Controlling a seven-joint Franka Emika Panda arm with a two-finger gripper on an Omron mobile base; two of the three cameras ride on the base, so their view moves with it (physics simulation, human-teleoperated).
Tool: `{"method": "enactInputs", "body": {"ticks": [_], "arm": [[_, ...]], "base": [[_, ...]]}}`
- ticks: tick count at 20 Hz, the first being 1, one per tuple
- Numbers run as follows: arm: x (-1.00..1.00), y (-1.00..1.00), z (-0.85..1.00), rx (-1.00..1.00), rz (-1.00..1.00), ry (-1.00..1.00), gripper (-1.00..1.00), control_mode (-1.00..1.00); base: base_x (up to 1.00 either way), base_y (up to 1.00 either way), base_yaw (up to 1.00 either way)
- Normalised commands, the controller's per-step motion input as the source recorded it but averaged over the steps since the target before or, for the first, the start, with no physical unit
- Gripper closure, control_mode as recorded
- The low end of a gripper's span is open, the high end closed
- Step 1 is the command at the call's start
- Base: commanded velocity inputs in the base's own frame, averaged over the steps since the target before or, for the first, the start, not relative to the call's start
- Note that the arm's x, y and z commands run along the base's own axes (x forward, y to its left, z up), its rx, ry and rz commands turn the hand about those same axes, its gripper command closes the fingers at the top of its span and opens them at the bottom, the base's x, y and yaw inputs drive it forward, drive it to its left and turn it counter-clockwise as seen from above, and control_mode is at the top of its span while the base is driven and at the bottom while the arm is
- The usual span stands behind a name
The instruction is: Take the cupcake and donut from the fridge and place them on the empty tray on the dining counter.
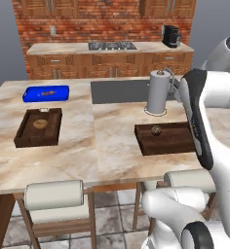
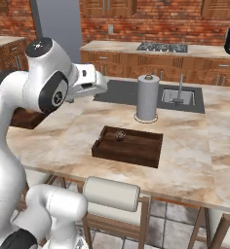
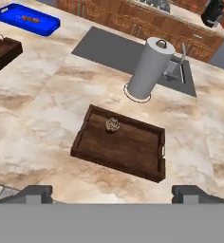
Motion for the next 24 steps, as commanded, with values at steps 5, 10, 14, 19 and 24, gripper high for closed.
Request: {"method": "enactInputs", "body": {"ticks": [5, 10, 14, 19, 24], "arm": [[-0.29, 0.36, 0.25, -0.01, -0.39, -0.39, -1.00, -1.00], [-0.43, -0.07, 0.31, 0.14, -0.10, -0.21, -1.00, -1.00], [-0.46, -0.27, 0.00, 0.05, 0.21, -0.12, -1.00, -1.00], [-0.23, -0.22, -0.01, 0.00, 0.36, 0.00, -1.00, -1.00], [0.00, -0.16, -0.08, 0.00, 0.37, 0.00, -1.00, -1.00]], "base": [[0.00, 0.00, 0.00], [0.00, 0.00, 0.00], [0.00, 0.00, 0.00], [0.00, 0.00, 0.00], [0.00, 0.00, 0.00]]}}
